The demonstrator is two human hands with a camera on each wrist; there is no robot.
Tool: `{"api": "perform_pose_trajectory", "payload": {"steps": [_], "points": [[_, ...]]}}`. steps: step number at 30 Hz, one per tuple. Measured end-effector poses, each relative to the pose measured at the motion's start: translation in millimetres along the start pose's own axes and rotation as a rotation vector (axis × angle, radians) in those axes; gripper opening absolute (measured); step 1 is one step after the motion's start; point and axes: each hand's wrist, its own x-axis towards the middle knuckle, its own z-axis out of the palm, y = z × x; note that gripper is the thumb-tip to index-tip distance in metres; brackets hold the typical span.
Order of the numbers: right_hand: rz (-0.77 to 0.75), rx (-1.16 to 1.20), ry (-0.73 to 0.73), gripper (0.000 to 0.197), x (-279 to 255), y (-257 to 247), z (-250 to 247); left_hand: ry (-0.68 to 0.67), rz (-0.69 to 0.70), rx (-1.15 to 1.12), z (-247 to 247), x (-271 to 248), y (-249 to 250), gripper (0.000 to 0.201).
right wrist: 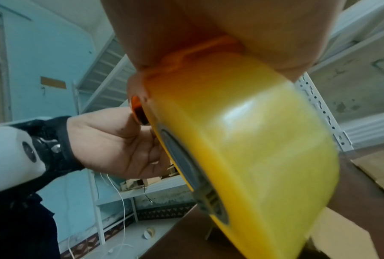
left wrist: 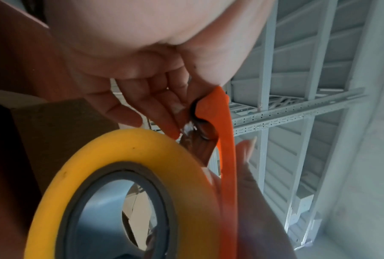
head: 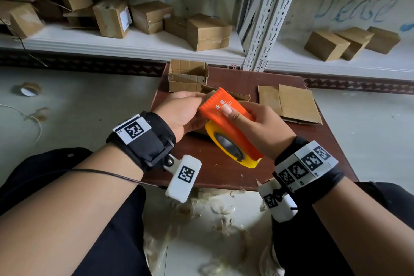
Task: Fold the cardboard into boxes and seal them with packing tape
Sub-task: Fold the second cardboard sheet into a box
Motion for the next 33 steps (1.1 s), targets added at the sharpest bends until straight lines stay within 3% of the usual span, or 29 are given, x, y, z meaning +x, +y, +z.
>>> {"api": "perform_pose_trajectory", "payload": {"steps": [11, 19, 24, 29, 33], "points": [[0.037, -0.087, 0.003, 0.059, -7, -2, -3, 0.095, 0.031, -0.006, -5, -1, -6, 0.014], [0.039, -0.136, 0.059, 0.056, -8, 6, -10, 0.125, 0.114, -0.156, -21, 9, 1, 0.023], [0.025, -0.078, 0.099, 0.045, -14, 7, -13, 0.061, 0.136, -0.098, -20, 7, -5, 0.024], [-0.062, -0.096, 0.092, 0.048, -20, 0, -18, 0.098, 0.150, 0.018, -21, 9, -5, 0.016], [-0.043, -0.132, 0.070, 0.044, -24, 2, -19, 0.106, 0.142, 0.054, -20, 12, -10, 0.013]]}}
